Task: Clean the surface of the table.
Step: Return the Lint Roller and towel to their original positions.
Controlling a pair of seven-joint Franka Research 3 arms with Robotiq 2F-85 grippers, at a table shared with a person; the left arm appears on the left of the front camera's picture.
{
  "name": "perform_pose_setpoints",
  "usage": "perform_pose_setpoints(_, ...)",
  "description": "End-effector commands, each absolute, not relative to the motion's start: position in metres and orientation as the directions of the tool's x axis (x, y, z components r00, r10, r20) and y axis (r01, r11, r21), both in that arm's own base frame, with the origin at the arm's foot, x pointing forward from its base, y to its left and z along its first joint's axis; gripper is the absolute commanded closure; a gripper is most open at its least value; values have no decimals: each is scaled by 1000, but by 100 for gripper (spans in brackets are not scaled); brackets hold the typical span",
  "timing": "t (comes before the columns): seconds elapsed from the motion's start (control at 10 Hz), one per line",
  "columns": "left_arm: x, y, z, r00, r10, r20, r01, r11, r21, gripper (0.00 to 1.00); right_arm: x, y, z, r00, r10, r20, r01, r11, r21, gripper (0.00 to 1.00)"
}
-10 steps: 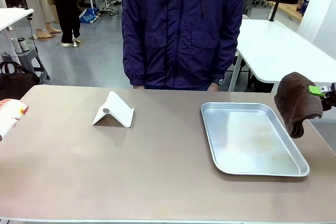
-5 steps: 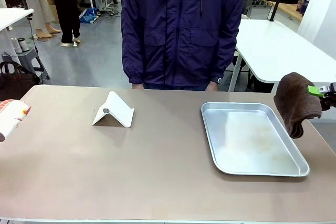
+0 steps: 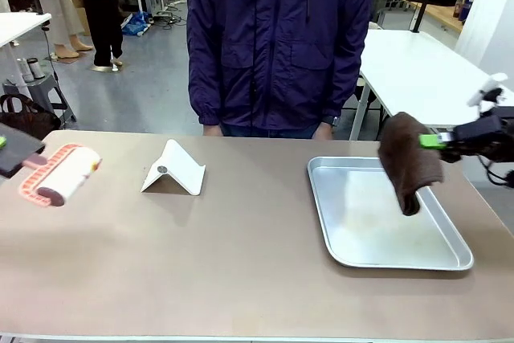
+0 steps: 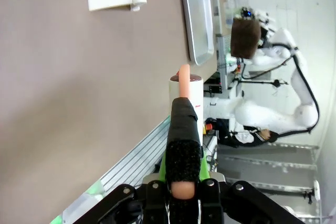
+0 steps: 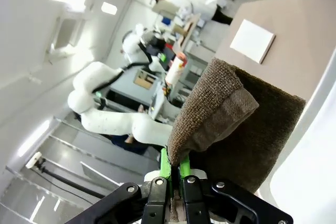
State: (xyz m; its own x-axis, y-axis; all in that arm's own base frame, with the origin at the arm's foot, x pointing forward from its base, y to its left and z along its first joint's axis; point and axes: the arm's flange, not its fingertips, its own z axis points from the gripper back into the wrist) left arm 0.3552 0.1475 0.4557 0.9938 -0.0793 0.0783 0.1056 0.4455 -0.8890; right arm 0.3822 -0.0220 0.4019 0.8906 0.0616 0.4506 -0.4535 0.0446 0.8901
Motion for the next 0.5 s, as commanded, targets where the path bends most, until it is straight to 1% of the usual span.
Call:
perform_pose_setpoints(0.0, 355, 104, 473, 997, -66, 40, 66, 465, -883, 78, 404, 38, 419, 894, 110, 434, -446, 125, 886, 93)
perform_pose_setpoints(0.1, 358, 82, 484, 999, -42, 19, 38, 511, -858, 78, 415, 67, 423, 888, 160, 431, -452, 129, 883, 93)
perform_pose_setpoints(0.2, 360, 58, 496, 999, -26, 29, 39, 536, -843, 78, 425, 95, 427, 879, 175, 444, -468, 137, 873, 93)
perform_pose_setpoints(0.3, 369, 30, 506, 994, 87, 73, 8, 590, -808, 78, 438, 122, 431, 872, 138, 470, -489, 189, 852, 93)
perform_pose_setpoints(0.4, 376, 5, 511, 987, 124, 102, 1, 631, -776, 78, 447, 146, 431, 868, 141, 476, -496, 208, 843, 93)
